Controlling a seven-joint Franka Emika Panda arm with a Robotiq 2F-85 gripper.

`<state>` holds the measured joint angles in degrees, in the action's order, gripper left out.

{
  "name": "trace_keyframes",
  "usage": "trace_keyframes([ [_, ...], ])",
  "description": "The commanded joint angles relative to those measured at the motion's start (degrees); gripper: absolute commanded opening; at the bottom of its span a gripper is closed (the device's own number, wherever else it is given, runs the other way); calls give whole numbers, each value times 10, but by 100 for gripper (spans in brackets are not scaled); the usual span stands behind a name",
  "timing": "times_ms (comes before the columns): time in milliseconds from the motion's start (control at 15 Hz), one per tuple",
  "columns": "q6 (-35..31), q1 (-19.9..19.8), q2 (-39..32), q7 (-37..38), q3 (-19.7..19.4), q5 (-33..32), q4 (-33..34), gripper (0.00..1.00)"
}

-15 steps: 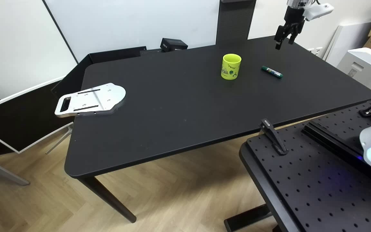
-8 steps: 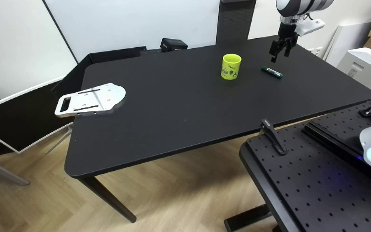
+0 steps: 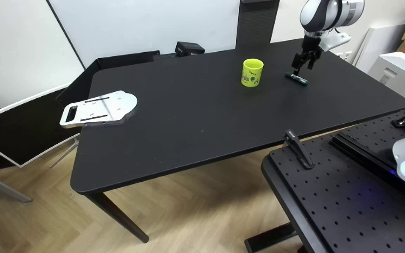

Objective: Pick up the pen from the table and place it on the table.

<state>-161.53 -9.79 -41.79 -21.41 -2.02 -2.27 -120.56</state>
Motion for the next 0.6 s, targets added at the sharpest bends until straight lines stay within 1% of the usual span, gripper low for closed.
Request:
trace_keyframes([
  [0,-29,-24,-30,4,19,-11,19,100],
  [267,-45,-27,-49,8,20,-16,27,100],
  [333,-47,-26,-54,9,19,-17,30,75],
  [400,-46,-24,-59,13,17,-18,33,74],
  [533,-48,-19,-65,18,12,-20,38,60],
])
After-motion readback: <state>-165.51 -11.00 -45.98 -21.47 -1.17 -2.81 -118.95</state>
